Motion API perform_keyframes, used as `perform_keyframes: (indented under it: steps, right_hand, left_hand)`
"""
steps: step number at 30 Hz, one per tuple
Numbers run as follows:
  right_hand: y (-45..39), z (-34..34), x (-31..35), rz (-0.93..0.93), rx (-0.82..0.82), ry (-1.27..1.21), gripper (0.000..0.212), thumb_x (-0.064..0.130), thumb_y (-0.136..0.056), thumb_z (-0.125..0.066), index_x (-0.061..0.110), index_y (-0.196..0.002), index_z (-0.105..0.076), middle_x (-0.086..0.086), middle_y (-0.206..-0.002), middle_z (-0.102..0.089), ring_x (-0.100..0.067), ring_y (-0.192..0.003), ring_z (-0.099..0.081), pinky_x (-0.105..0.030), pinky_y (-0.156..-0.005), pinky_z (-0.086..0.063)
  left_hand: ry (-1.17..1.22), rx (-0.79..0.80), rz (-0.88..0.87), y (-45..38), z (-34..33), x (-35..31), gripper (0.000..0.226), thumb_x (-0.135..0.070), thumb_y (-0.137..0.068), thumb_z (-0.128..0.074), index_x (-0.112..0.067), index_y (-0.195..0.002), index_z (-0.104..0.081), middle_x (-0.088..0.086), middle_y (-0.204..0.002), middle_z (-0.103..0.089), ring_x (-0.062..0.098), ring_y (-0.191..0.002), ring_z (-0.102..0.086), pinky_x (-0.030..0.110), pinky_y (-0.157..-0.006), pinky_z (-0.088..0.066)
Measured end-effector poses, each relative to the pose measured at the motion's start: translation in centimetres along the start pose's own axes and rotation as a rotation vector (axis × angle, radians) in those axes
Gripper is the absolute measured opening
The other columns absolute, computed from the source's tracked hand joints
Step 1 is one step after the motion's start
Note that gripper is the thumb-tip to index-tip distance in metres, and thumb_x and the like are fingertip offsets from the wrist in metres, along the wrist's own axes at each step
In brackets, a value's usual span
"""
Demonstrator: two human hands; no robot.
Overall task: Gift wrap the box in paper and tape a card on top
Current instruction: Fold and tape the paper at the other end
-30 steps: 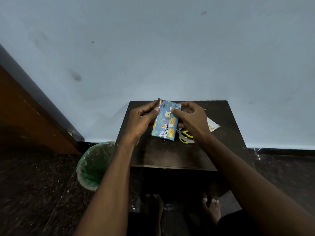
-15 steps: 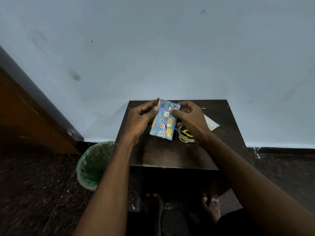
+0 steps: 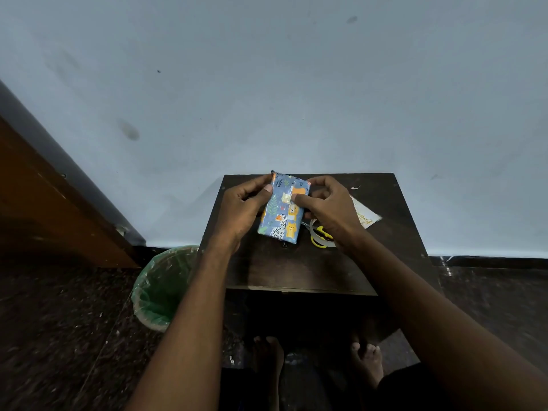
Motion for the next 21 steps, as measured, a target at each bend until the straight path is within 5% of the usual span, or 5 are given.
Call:
perform_keyframes:
  steps: [6, 9, 14, 17, 21]
  right_hand:
    - [-0.1, -0.2, -0.1, -0.021, 0.022, -0.098, 0.030, 0.021, -0.095, -0.074, 0.014, -0.123, -0.067, -0.012, -0.104, -0.076, -0.024, -0.088, -0.075, -0.046, -0.077, -0.064]
    - [-0.2, -0.5, 0.1, -0.024, 0.024, -0.215, 0.033, 0.011, -0.095, -0.070, 0.011, -0.128, -0.067, -0.015, -0.097, -0.071, -0.022, -0.078, -0.063, -0.037, -0.068, -0.058]
    - [0.6, -0.9, 1.2, 0.046, 0.030, -0.264, 0.048, -0.006, -0.082, -0.081, 0.003, -0.127, -0.065, -0.015, -0.094, -0.075, -0.015, -0.070, -0.069, -0.024, -0.058, -0.054]
    - [1.1, -1.2, 1.7, 0.079, 0.046, -0.304, 0.036, -0.004, -0.086, -0.079, -0.003, -0.121, -0.068, -0.013, -0.089, -0.074, -0.014, -0.061, -0.067, -0.023, -0.057, -0.054]
    - [0.7, -0.6, 1.7, 0.130, 0.030, -0.248, 0.025, -0.001, -0.094, -0.071, -0.002, -0.120, -0.072, -0.014, -0.087, -0.073, -0.018, -0.064, -0.067, -0.026, -0.065, -0.057]
  left_hand:
    - [-0.043, -0.063, 0.005, -0.3, 0.2, 0.3, 0.024, -0.021, -0.106, -0.066, -0.019, -0.126, -0.078, -0.012, -0.111, -0.081, 0.004, -0.101, -0.075, 0.028, -0.086, -0.062]
    - [-0.169, -0.112, -0.010, -0.1, 0.7, 0.1, 0.025, -0.023, -0.110, -0.057, -0.022, -0.108, -0.081, -0.019, -0.090, -0.079, -0.001, -0.085, -0.069, 0.022, -0.076, -0.054]
    - [-0.026, 0.104, 0.076, 1.1, -2.0, -1.1, 0.034, -0.034, -0.114, -0.046, -0.012, -0.117, -0.072, -0.008, -0.099, -0.078, 0.004, -0.087, -0.071, 0.019, -0.076, -0.056]
    - [0.029, 0.246, 0.116, 1.4, -3.3, -0.8, 0.036, -0.033, -0.105, -0.064, -0.013, -0.135, -0.066, 0.006, -0.119, -0.079, 0.018, -0.102, -0.077, 0.029, -0.084, -0.062]
    - [0.018, 0.189, 0.188, 1.2, -2.7, 0.0, 0.021, -0.027, -0.108, -0.060, -0.015, -0.120, -0.071, 0.002, -0.099, -0.080, 0.015, -0.084, -0.077, 0.032, -0.076, -0.061]
Point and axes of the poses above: each hand's wrist, its own y-axis away from the middle knuckle, its own z-axis out of the back of the hand, x = y × z, the point moved 8 cm from there along -y, towards the middle knuckle
